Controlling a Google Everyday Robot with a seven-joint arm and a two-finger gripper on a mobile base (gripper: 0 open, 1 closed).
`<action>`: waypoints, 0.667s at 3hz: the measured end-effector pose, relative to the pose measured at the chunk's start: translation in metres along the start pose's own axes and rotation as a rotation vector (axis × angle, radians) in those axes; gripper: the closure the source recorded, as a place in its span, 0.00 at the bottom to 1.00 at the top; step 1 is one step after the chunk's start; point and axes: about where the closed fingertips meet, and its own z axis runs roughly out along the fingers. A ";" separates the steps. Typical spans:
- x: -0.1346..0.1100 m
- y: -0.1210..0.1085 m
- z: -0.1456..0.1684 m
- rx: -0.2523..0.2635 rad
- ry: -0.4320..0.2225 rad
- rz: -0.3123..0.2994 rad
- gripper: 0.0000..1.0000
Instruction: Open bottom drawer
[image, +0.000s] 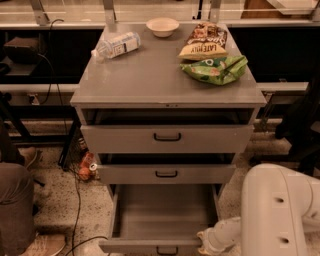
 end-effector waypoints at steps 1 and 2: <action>0.000 0.000 0.001 0.000 0.000 0.000 1.00; 0.000 0.001 0.002 -0.002 -0.001 0.000 0.83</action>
Offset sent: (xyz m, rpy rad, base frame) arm 0.0000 0.0000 -0.0015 0.0000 0.0000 0.0000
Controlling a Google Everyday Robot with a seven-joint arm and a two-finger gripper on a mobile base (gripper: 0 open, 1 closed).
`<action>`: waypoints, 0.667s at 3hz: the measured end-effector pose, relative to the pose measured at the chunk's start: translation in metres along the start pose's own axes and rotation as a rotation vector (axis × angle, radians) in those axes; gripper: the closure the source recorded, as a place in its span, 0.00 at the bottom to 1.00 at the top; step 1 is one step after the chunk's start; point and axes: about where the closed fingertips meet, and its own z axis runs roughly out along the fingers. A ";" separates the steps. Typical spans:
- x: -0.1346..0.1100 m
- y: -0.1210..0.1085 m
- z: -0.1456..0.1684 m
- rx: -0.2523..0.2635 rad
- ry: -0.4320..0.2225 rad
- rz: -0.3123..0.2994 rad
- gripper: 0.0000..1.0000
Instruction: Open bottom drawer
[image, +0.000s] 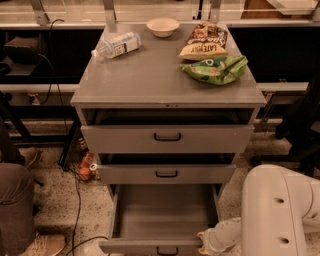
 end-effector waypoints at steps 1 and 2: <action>0.000 0.001 0.001 -0.002 -0.001 0.000 0.60; -0.001 0.002 0.002 -0.004 -0.002 0.000 0.38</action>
Offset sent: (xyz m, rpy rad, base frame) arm -0.0011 0.0007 -0.0008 0.0008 0.0020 0.0006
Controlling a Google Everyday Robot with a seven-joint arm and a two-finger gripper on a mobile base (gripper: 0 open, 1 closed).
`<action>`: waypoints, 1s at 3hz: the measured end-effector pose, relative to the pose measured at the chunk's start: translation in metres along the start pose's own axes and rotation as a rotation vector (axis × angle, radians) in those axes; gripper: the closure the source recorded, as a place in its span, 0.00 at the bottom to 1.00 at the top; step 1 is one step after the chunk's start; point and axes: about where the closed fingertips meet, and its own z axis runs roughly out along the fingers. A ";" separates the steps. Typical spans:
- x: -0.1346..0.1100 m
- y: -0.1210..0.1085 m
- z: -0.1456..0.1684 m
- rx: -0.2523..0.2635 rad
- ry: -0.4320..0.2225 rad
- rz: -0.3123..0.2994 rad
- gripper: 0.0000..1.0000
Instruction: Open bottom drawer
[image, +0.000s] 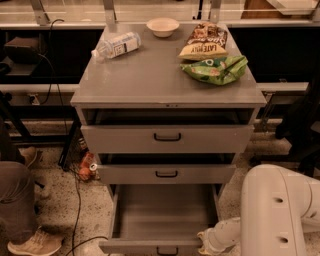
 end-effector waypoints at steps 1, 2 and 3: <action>0.000 0.001 0.001 -0.002 -0.001 0.000 0.14; -0.002 0.002 -0.005 0.010 -0.019 -0.007 0.00; 0.002 0.001 -0.024 0.048 -0.037 -0.012 0.00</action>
Offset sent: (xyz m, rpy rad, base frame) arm 0.0000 -0.0039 0.0033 0.0229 -0.0075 -0.0049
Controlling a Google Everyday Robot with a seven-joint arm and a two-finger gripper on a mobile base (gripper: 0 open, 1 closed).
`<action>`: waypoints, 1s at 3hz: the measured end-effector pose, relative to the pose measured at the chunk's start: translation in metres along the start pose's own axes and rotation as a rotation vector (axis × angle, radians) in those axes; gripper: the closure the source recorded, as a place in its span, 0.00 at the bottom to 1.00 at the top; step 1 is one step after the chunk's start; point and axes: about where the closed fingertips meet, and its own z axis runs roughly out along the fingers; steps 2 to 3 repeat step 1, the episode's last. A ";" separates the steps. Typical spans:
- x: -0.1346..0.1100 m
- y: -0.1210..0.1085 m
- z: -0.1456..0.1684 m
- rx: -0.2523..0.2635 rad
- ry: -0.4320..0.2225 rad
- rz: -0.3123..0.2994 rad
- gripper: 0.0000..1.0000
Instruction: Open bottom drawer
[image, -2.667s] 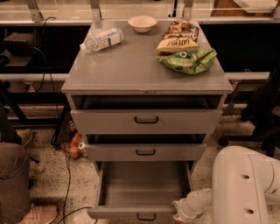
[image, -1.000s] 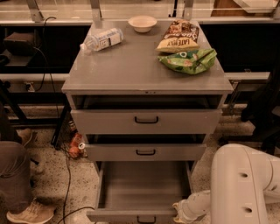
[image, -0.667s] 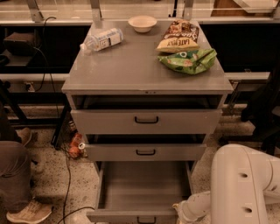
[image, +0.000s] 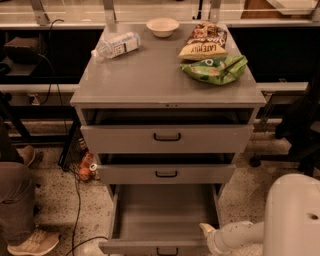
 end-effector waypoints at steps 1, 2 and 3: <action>0.004 -0.008 -0.046 0.088 -0.002 -0.031 0.00; 0.004 -0.008 -0.046 0.088 -0.002 -0.031 0.00; 0.004 -0.008 -0.046 0.088 -0.002 -0.031 0.00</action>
Offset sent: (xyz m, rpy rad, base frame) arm 0.0000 0.0000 0.0000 0.0000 0.0000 0.0000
